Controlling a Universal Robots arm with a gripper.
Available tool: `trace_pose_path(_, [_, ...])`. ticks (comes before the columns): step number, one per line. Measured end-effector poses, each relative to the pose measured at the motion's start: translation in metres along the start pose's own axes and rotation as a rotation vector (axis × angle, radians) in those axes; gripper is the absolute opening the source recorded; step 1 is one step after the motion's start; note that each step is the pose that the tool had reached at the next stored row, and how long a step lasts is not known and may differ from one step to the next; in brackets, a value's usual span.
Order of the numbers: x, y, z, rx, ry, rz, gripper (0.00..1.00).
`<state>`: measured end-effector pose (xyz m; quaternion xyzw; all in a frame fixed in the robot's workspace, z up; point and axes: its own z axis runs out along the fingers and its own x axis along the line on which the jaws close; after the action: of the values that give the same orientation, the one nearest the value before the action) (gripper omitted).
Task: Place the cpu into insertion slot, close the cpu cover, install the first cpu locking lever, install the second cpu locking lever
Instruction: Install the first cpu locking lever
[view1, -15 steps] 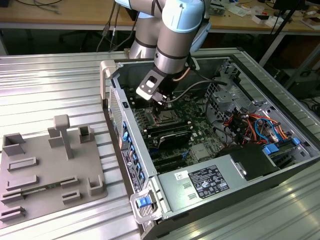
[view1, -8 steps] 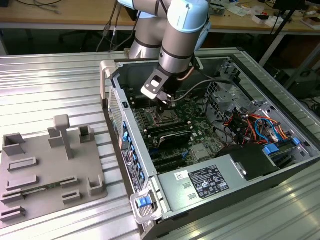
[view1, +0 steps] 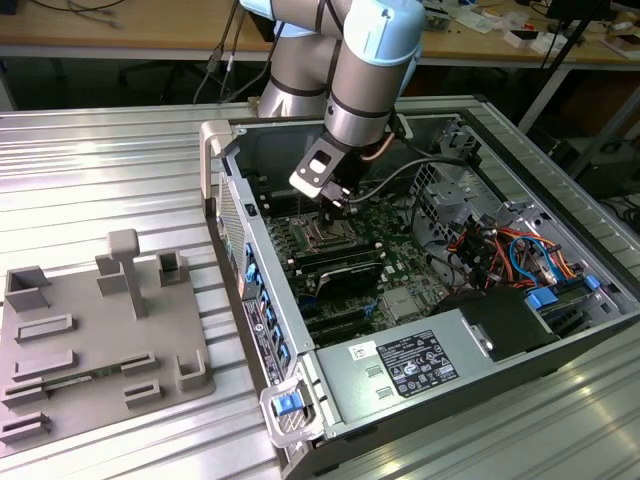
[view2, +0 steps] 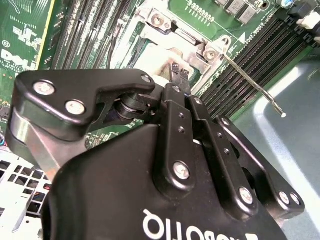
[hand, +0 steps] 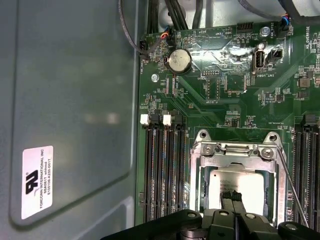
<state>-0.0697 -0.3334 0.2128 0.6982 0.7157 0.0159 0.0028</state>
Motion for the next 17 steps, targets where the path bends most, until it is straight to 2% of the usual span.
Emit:
trace_pose_path(10, [0.0001,0.0005,-0.0003,0.0,0.0001,0.0,0.11])
trace_pose_path(17, [0.0002,0.0007,-0.0097,-0.0001,0.0001,0.0,0.11])
